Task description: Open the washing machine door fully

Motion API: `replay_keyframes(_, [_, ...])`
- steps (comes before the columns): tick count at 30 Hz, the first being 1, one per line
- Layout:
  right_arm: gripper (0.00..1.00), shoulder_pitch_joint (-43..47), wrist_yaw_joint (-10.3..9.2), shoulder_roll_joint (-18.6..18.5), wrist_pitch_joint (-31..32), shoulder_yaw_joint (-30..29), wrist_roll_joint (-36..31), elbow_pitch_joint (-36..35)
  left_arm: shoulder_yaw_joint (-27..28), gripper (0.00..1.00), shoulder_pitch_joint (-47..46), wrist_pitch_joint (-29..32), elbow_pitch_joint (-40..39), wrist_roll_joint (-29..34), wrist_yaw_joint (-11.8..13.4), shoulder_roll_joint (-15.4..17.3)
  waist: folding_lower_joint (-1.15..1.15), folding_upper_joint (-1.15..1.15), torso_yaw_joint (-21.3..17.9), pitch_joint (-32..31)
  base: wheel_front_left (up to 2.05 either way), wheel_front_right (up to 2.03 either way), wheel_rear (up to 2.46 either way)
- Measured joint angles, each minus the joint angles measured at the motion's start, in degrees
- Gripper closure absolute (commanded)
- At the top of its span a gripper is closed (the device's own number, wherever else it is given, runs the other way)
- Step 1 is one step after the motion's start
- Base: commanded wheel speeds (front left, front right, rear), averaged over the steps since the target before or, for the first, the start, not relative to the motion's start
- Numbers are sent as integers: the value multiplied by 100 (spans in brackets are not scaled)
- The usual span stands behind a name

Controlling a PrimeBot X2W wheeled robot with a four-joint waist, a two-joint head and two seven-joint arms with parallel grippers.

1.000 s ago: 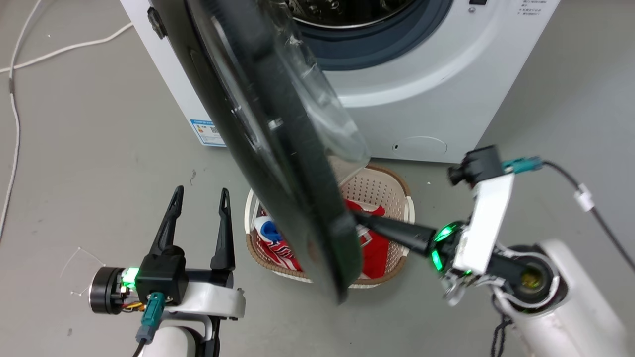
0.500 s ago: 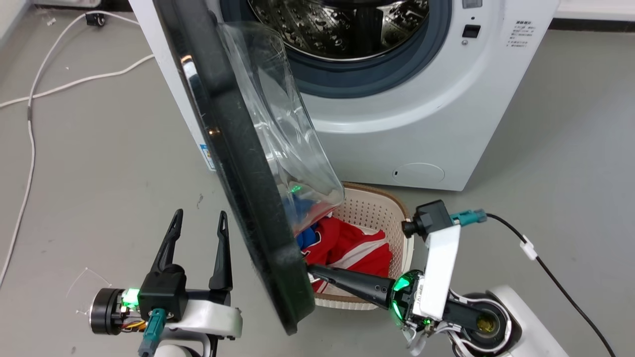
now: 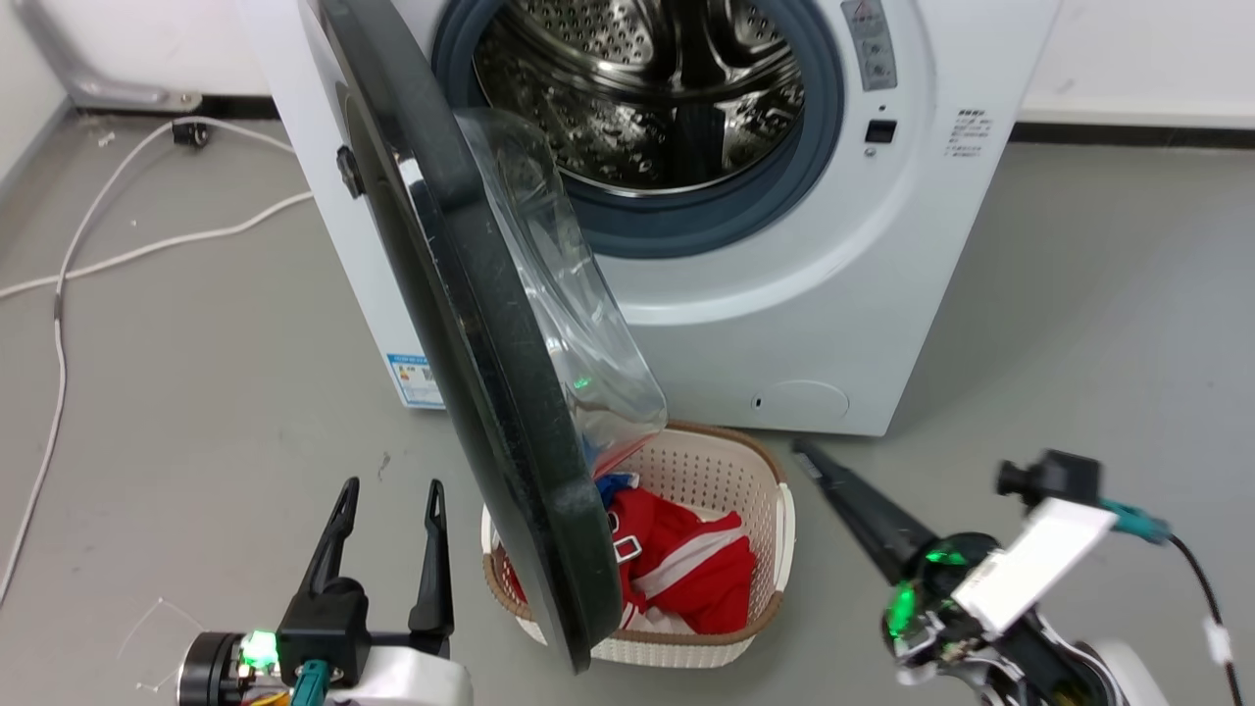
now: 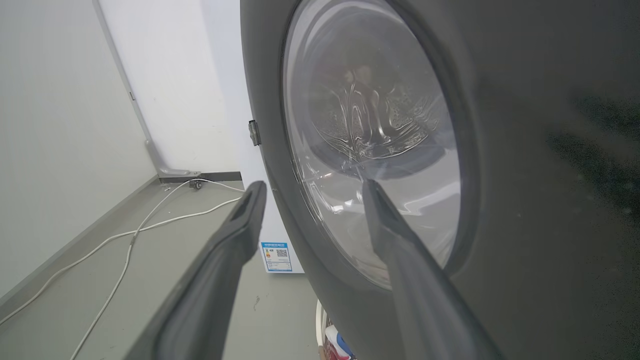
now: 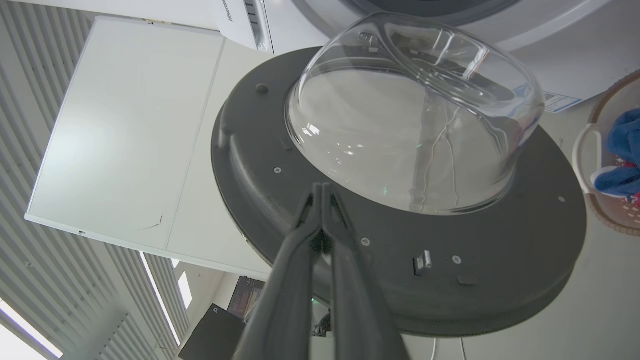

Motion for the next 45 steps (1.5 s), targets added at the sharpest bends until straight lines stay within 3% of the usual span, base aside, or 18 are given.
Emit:
replay_keyframes(9, [100,537,0,29,-1223,-690,-410,-303,31,0,180,0,-41,0,31,21,0,0,-144,-222,0,0,0])
replay_keyframes(12, [100,620,0,-63,-1846,-787,-993,-398,35,0,196,0,-46,0,44,22,0,0,-176,-255,0,0,0])
replay_keyframes(16, [100,653,1,-370,-3300,-701,-2480,-461,41,0,221,0,-49,-1,52,22,0,0,-212,-285,0,0,0])
replay_keyframes(18, [100,692,0,-422,-3697,-627,-3140,-367,43,0,229,0,-49,-2,62,21,0,0,-225,-299,0,0,0])
replay_keyframes(25, [100,734,2,-74,-3817,-1338,-6160,-646,37,0,249,0,-60,-16,79,19,0,0,-248,-299,0,0,0])
replay_keyframes(31, [100,989,3,52,-3817,-1403,-8231,-751,35,0,248,0,-62,-24,78,16,0,0,-216,-277,0,0,0])
replay_keyframes(39, [100,1284,2,248,-3817,-1653,-8680,-504,35,0,248,0,-59,-24,77,15,1,0,-170,-269,0,0,0])
replay_keyframes(45, [100,1506,2,266,-3817,-1772,-8507,-308,37,0,259,0,-82,-23,78,16,1,0,-147,-272,0,0,0])
